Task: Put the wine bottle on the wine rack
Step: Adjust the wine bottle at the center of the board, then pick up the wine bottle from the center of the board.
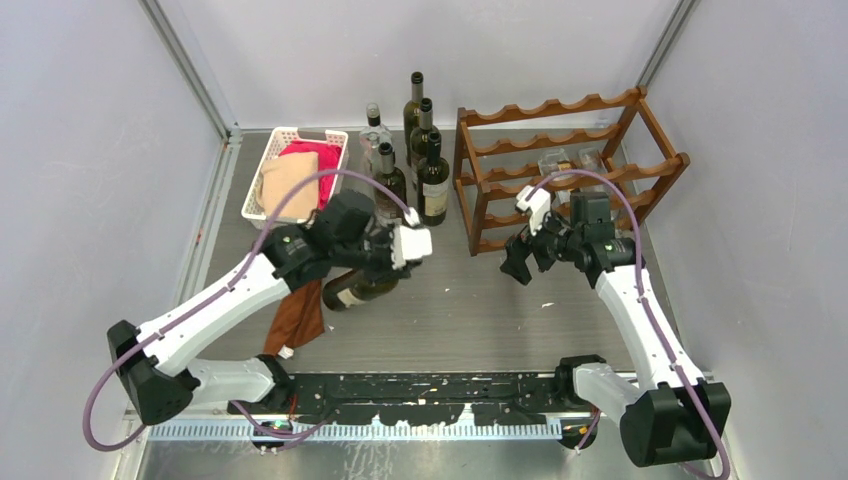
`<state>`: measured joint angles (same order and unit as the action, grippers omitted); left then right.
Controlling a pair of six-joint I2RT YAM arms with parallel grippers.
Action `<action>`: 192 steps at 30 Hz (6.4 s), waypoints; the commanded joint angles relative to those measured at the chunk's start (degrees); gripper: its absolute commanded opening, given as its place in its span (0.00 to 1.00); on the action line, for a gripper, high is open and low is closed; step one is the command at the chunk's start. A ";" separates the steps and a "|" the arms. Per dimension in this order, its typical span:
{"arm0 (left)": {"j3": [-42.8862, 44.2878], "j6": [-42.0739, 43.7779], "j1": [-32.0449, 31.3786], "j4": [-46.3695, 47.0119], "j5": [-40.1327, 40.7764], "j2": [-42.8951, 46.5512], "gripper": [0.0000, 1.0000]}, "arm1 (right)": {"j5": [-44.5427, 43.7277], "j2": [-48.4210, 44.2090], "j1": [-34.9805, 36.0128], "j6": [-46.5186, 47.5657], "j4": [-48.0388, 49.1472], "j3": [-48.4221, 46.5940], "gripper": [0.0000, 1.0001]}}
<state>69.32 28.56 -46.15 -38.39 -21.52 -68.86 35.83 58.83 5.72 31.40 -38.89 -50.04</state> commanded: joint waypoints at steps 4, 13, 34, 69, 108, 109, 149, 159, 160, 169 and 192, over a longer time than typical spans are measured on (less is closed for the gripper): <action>2.09 10.00 -10.89 -2.91 9.01 -4.27 0.00 | -5.41 -1.85 -4.88 -11.26 9.35 -1.75 1.00; 8.32 20.01 -19.84 -4.82 7.83 -19.78 0.00 | -11.14 -2.04 -9.17 -17.25 14.24 -0.56 1.00; 10.41 27.32 -24.36 2.08 6.40 -39.04 1.00 | -6.37 -1.33 -10.19 -18.10 14.20 -0.41 1.00; -46.39 -86.03 -5.64 26.61 36.92 21.02 0.00 | 13.81 0.66 -5.77 -0.19 -1.49 -0.82 1.00; -49.64 -88.85 -4.87 44.38 27.48 8.48 0.12 | -35.58 30.60 42.86 -28.14 24.16 -1.46 1.00; -50.17 -88.83 -4.91 44.56 27.55 9.53 0.14 | -35.65 30.96 42.88 -28.15 24.28 -1.46 0.99; -50.78 -125.08 -5.09 56.09 36.30 16.83 1.00 | 0.48 10.57 27.10 -23.49 18.99 -0.39 0.01; -48.54 -131.11 -5.15 62.07 42.93 9.30 1.00 | 5.35 9.60 26.90 -23.40 18.64 -0.32 0.01; -48.05 -131.23 -5.14 62.70 42.96 8.32 1.00 | 5.77 9.54 26.90 -23.40 18.60 -0.32 0.01; -45.21 -134.71 -5.17 72.29 42.72 -1.44 0.95 | 9.33 9.48 26.96 -22.21 17.69 -0.23 0.01; -47.81 -137.83 -5.18 117.73 48.46 -18.05 0.00 | 6.07 10.50 26.54 -12.78 10.42 -2.01 0.91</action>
<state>19.66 -106.15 -51.48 56.84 23.59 -86.08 39.11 71.24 31.81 17.78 -28.82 -49.71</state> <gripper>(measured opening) 0.763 0.906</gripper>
